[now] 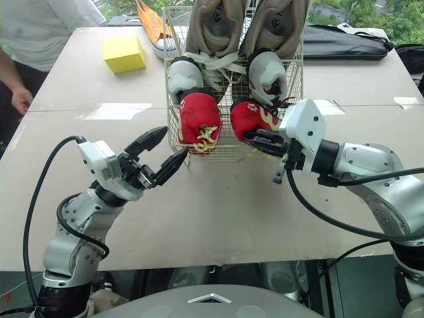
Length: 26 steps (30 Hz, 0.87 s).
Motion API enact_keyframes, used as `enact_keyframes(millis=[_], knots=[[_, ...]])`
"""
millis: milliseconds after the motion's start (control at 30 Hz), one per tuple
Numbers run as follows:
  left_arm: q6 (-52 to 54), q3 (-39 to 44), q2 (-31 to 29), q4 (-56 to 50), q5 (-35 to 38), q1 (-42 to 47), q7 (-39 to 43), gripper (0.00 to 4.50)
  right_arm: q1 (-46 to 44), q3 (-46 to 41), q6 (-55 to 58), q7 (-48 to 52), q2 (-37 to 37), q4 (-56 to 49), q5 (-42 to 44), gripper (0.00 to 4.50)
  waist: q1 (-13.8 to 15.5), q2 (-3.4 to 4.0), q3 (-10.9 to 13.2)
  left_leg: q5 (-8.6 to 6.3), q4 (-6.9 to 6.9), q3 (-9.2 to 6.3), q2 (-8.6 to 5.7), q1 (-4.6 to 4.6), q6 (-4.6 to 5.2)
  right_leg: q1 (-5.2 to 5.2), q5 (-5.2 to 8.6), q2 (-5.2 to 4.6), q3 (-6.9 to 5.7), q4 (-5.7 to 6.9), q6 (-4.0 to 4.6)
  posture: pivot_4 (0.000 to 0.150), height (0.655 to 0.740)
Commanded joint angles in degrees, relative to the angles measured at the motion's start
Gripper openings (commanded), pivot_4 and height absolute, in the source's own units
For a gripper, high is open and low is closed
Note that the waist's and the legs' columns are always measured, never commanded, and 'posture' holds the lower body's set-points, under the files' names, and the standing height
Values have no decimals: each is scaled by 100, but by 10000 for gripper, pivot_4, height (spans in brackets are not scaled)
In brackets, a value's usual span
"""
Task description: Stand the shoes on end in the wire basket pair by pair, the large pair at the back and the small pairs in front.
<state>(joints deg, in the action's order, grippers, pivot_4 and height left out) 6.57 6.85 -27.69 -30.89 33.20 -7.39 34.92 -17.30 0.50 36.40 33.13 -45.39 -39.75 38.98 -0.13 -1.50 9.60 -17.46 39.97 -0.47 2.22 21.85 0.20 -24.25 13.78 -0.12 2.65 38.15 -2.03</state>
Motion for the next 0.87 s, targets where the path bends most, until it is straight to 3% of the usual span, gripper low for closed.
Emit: enact_keyframes(millis=[33, 200, 300, 500, 533, 700, 867], knots=[[478, 350, -256, -431, 694, -265, 144, 37510, 502, -937, -155, 252, -97, -448, 441, 107, 16, 0, 0, 0, -2, 1, 1, 2, 0, 0, 0, -1, 0, -3, 0, 1500, 7400], [1350, 1281, -1113, -368, 1839, -955, 877, 37510, 1648, -1988, -91, 995, -475, -756, 1024, 107, -1, 0, 0, -1, -18, -1, 4, -2, 1, 1, 0, -1, -2, -14, 0, 1500, 7400], [1641, 1686, -1606, -209, 2007, -1362, 1490, 44759, 2589, -2687, -143, 1485, -561, -756, 1117, 12681, 7, 0, 0, -1, -38, 7, 2, -11, 1, 1, 2, -2, 2, -17, 1, 1500, 7400], [1812, 2147, -2018, 27, 1722, -1875, 2085, 45000, 4331, -3925, -954, 2711, -443, -151, 178, 42759, 51, 1, -1, -1, -46, 14, 0, -20, 1, 3, 6, 0, 6, -20, 6, 1500, 7400], [1716, 2203, -2078, 109, 1462, -2021, 2182, 45000, 4572, -4097, -1194, 2920, -386, 59, -31, 44623, 60, 0, -2, 0, -46, 16, -1, -19, 1, 3, 7, -1, 7, -21, 7, 1500, 7400], [1724, 2369, -2070, 291, 1311, -2231, 2474, 45000, 5017, -4296, -1803, 3352, -200, 568, -402, 44623, 57, 2, -2, -1, -58, 27, 1, -26, 1, 2, 19, 2, 18, -26, 11, 1500, 7400], [1785, 2426, -2087, 456, 1137, -2267, 2677, 45000, 4869, -4051, -2039, 3362, -172, 775, -583, 44623, 55, 3, -2, 0, -58, 36, 2, -34, 1, 2, 26, 4, 26, -23, 3, 1500, 7400]])
